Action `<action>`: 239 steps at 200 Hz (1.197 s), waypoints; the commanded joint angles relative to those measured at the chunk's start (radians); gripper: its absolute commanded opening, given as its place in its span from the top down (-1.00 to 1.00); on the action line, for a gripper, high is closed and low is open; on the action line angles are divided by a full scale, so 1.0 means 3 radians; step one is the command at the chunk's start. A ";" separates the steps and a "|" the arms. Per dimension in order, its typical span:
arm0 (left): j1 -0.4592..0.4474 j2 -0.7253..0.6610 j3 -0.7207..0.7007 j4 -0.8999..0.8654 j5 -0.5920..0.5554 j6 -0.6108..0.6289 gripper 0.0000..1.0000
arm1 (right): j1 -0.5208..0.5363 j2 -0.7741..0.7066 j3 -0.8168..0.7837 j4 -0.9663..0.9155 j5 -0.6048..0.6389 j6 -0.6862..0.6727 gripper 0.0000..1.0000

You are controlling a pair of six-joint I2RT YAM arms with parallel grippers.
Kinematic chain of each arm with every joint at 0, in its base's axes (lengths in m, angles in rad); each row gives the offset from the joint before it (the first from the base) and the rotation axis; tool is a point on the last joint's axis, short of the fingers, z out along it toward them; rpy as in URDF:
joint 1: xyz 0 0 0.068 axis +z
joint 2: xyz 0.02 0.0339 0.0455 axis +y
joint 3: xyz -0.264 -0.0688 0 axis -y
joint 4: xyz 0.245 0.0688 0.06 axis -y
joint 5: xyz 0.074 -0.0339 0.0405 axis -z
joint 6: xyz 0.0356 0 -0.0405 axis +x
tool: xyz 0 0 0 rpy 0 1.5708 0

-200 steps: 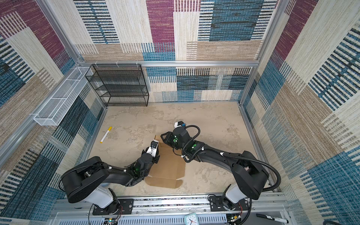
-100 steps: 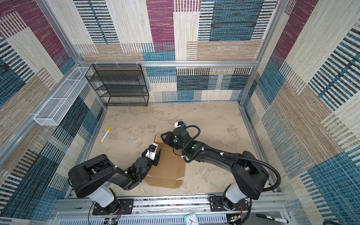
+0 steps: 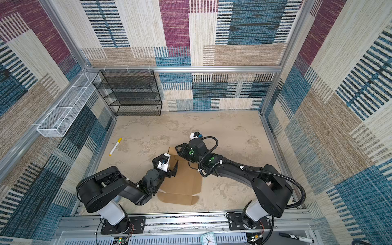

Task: Assemble paper box
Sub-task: First fold the bottom flaps of a flat cardboard box at the center of the table.

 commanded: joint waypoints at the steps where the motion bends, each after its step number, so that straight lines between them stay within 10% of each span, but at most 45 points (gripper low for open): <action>1: 0.0097 0.0015 0.0002 0.0139 0.0153 -0.0065 -0.87 | 0.0001 -0.0027 -0.0011 -0.0024 -0.0020 -0.0027 0.19; 239: 0.0193 0.0232 0.0141 0.0120 0.0280 0.0039 0.28 | 0.0003 -0.0042 -0.0022 -0.0055 0.0006 -0.0016 0.20</action>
